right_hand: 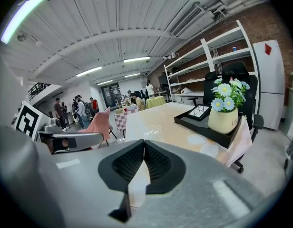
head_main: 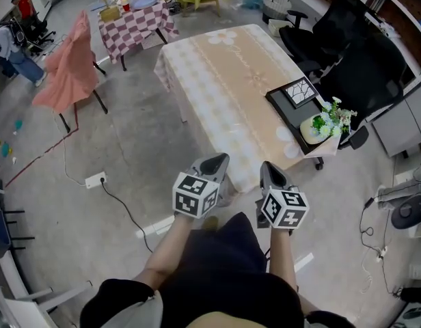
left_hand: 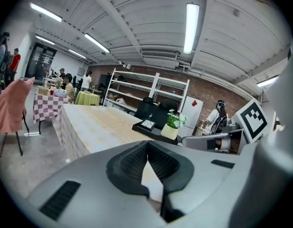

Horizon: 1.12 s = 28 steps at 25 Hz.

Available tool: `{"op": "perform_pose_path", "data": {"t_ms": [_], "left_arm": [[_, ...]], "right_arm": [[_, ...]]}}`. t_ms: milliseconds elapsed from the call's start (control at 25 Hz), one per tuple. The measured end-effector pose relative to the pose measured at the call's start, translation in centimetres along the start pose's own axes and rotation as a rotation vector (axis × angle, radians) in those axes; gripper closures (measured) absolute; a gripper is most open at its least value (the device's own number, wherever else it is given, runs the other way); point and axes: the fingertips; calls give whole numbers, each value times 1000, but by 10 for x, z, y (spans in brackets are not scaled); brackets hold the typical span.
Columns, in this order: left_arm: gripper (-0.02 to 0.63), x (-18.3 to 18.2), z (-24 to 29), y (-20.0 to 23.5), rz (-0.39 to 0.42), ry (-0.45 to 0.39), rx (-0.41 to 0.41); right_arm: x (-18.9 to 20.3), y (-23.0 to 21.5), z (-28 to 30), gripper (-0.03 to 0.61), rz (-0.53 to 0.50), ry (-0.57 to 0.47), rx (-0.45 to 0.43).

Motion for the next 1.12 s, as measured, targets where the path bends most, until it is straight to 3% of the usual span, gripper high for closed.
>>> {"op": "perform_pose_path", "data": {"t_ms": [480,1120], "left_arm": [[604,14,5,15,-70,18,-69],[604,10,56,39,-115,54,-141]], "right_arm": [[5,-5,22,574,4,57,-41],[-10,-40,79,574,11,129,-95]]}}
Point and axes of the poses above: the fingertips, and each gripper's own axes: z forward along the fingers, y to its left, x out of its underside, and after that the axes turned 4 degrees about x, right-handed
